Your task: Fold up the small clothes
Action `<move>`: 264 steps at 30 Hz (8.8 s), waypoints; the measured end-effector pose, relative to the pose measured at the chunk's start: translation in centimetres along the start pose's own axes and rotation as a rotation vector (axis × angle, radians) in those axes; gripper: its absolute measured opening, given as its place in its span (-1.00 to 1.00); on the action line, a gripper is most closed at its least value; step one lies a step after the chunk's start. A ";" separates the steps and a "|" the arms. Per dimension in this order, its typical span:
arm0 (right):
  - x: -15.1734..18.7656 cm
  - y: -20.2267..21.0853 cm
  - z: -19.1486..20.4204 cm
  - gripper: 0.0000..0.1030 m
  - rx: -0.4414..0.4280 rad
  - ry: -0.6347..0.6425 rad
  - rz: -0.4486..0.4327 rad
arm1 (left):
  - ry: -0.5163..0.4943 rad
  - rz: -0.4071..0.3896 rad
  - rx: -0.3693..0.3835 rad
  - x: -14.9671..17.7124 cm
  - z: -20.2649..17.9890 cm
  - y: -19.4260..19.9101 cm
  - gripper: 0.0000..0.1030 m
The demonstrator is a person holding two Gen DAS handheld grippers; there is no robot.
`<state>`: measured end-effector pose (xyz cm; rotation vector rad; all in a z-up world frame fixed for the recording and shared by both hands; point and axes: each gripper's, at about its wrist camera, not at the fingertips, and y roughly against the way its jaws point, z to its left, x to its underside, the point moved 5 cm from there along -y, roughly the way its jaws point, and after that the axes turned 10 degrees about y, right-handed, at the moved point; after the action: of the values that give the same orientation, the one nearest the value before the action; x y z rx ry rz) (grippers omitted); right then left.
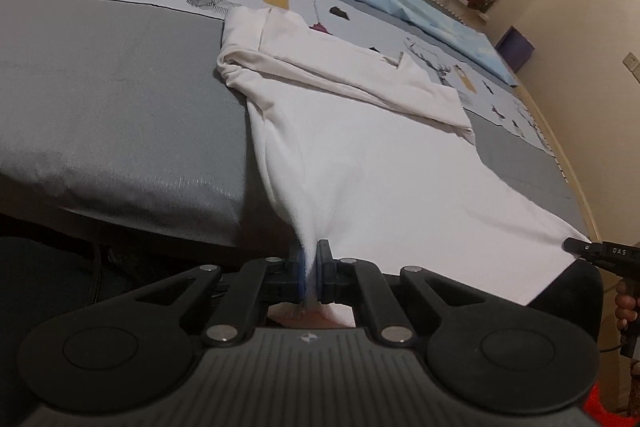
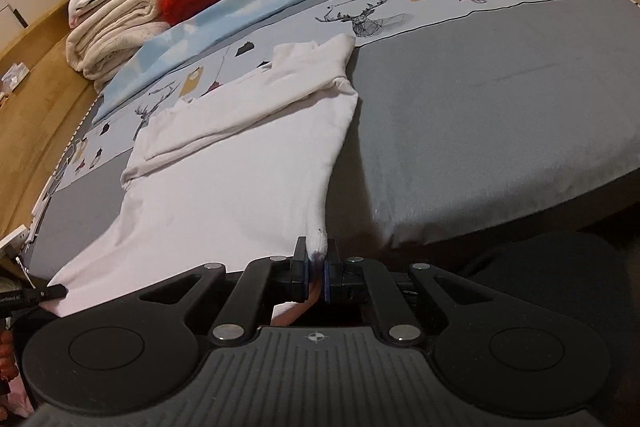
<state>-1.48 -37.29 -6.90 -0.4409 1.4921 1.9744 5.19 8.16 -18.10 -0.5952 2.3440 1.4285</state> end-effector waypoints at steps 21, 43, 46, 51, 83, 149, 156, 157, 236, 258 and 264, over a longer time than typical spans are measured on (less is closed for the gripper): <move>-23.8 -26.0 -4.5 0.12 0.060 -0.305 -0.088 | 0.423 -0.165 -0.134 -34.0 3.6 -20.3 0.66; -23.9 -33.5 -1.9 -0.88 0.180 0.043 -0.135 | 0.158 -0.178 -0.047 -33.1 0.6 -27.5 -0.86; -25.1 -31.2 -2.0 -0.88 0.169 -0.009 -0.195 | 0.156 -0.218 -0.089 -33.6 0.9 -26.2 -0.86; -24.8 -32.6 -3.5 -0.87 0.207 -0.047 -0.181 | 0.204 -0.208 -0.139 -33.6 2.7 -27.7 -0.85; -10.8 -22.6 -1.4 -0.90 0.192 0.109 0.014 | -0.156 0.013 -0.219 -15.0 0.1 -20.7 0.21; -15.3 -27.7 30.3 -0.73 -0.039 0.316 -0.219 | 0.385 -0.297 -0.525 -22.6 15.1 -6.6 0.99; -19.7 -19.8 7.5 -0.73 -0.027 -0.254 -0.363 | 0.380 -0.246 -0.531 -23.2 12.7 -10.0 0.99; -18.5 -20.1 4.3 -0.73 -0.025 -0.342 -0.354 | 0.373 -0.238 -0.522 -23.3 12.0 -10.5 0.99; -31.5 -44.1 7.2 -0.71 0.008 0.204 -0.055 | 0.067 -0.023 -0.114 -30.9 -5.8 -33.0 -0.73; -23.9 -37.1 5.6 -0.76 -0.145 0.157 0.007 | 0.117 0.058 -0.025 -33.2 -2.9 -34.2 -0.63; -26.1 -38.9 4.6 -0.78 -0.110 0.082 -0.041 | 0.155 0.015 -0.026 -34.8 -3.4 -35.9 -0.63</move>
<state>43.92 -33.41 -18.66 -0.6022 1.4164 2.0346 53.09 -3.43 -26.97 -0.7208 2.4556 1.4700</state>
